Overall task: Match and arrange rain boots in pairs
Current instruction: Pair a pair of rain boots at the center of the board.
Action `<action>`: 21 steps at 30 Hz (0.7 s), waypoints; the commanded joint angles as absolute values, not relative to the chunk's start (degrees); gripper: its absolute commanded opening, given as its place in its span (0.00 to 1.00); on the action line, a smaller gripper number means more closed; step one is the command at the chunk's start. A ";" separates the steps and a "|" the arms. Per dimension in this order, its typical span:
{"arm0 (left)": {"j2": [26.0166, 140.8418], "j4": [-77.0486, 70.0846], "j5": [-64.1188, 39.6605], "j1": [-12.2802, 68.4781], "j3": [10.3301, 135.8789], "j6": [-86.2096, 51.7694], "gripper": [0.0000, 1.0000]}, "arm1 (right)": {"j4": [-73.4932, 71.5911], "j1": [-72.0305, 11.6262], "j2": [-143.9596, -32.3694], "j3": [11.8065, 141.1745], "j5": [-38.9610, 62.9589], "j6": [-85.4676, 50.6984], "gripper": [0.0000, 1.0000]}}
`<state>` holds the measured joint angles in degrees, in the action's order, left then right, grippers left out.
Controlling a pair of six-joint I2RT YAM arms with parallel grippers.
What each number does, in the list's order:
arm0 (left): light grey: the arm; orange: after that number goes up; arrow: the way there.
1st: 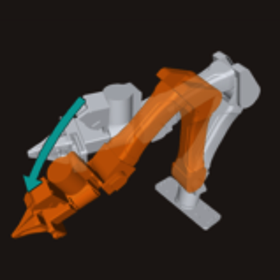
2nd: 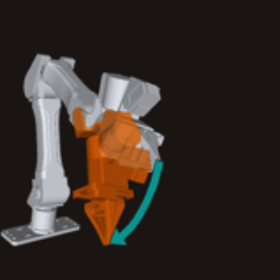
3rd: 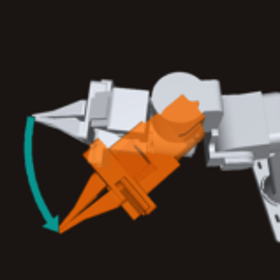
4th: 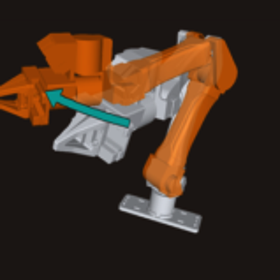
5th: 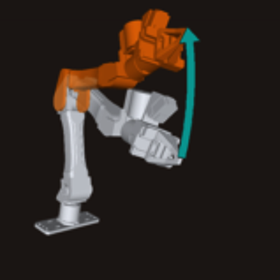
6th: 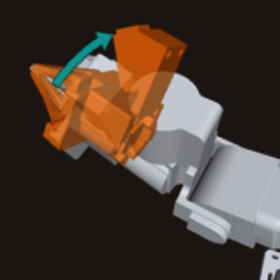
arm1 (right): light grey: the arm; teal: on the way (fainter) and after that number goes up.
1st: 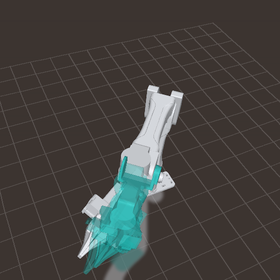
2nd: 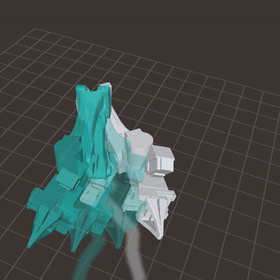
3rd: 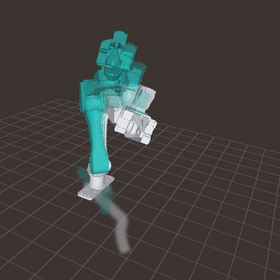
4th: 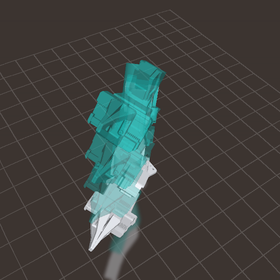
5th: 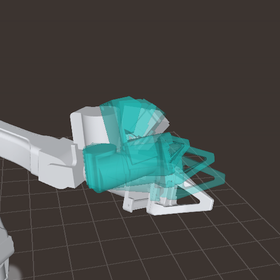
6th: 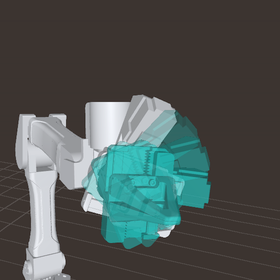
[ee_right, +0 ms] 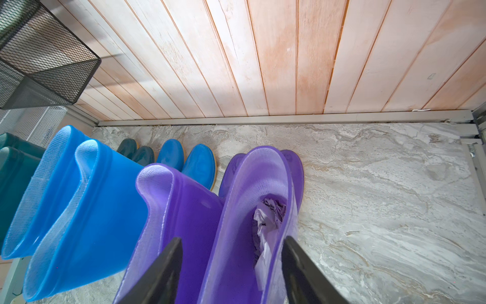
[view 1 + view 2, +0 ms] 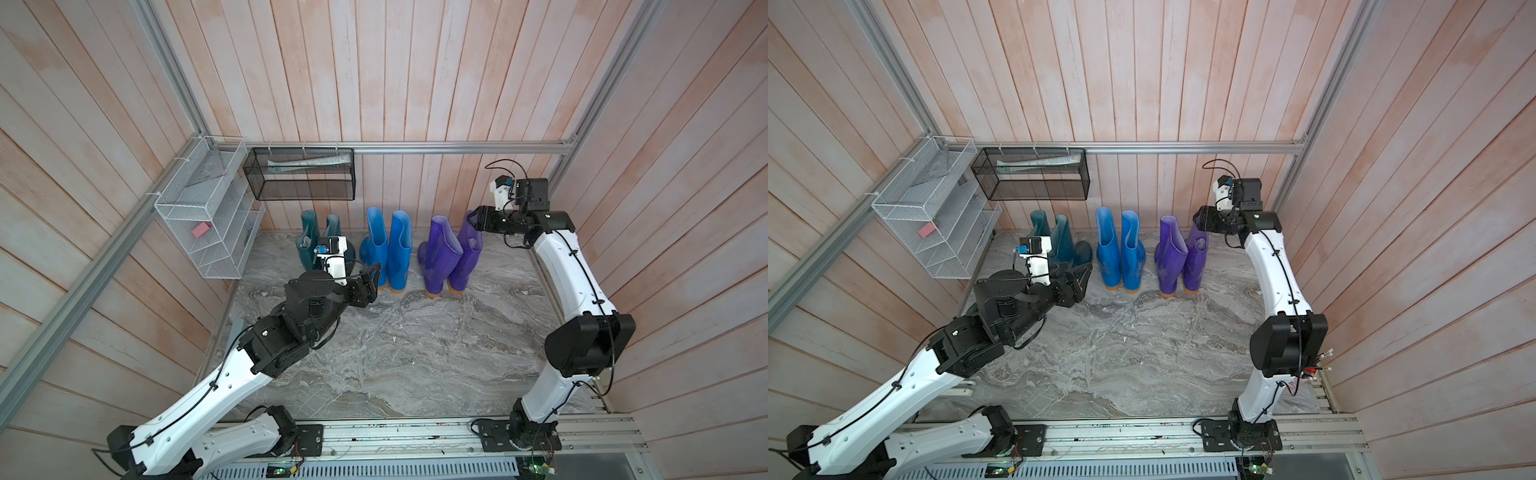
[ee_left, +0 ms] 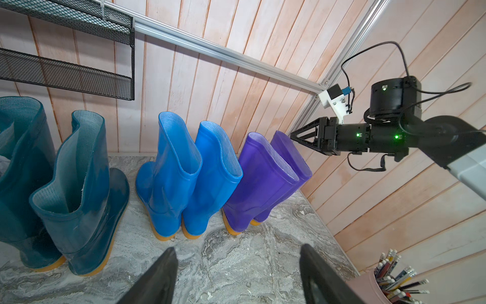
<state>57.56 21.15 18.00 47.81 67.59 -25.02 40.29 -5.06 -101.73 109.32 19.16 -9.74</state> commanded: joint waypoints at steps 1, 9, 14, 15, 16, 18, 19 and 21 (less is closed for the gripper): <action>58.06 19.03 17.42 48.08 67.36 -23.76 0.77 | 40.57 -5.01 -99.24 109.07 19.03 -8.88 0.64; 59.89 18.49 17.05 48.08 67.94 -22.63 0.82 | 41.79 -6.22 -96.83 108.60 18.72 -7.73 0.69; 60.65 18.09 17.60 48.10 68.21 -22.07 0.87 | 40.11 -6.42 -94.03 105.06 18.79 -8.00 0.72; 60.64 17.96 17.71 48.08 68.23 -21.90 0.88 | 39.73 -6.42 -93.42 104.28 19.06 -8.08 0.72; 60.71 17.78 17.75 48.13 68.29 -21.64 0.89 | 39.03 -6.42 -92.73 103.27 19.32 -8.18 0.73; 60.56 17.58 18.05 48.09 68.34 -21.26 0.91 | 38.08 -6.43 -91.83 101.77 19.58 -8.43 0.75; 60.56 17.58 18.17 48.08 68.46 -21.02 0.92 | 37.65 -6.42 -91.52 101.15 19.77 -8.57 0.75; 60.47 17.66 18.49 48.10 68.64 -20.70 0.95 | 37.41 -6.42 -90.99 100.21 20.18 -8.61 0.76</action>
